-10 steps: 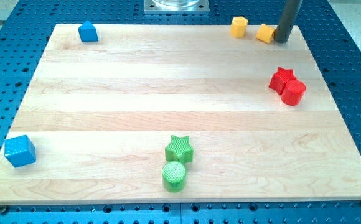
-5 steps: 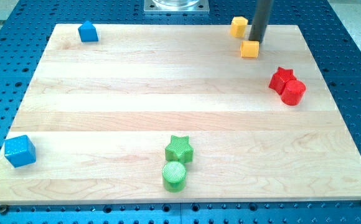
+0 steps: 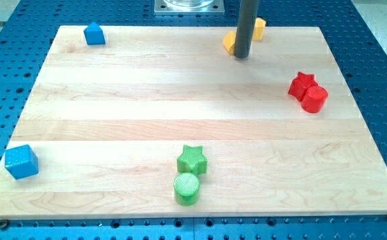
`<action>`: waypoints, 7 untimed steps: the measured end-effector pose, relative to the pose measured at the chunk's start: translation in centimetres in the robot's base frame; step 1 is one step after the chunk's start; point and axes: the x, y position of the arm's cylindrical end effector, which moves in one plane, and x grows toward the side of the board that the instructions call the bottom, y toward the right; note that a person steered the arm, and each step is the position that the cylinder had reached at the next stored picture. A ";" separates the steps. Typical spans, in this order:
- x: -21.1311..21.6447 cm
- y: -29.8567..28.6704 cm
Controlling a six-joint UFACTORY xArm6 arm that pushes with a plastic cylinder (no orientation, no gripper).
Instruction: Move the heart to the top center
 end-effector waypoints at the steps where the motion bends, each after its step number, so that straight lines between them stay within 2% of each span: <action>1: -0.5 1.3; 5: -4.4 1.0; 7: -5.0 -4.6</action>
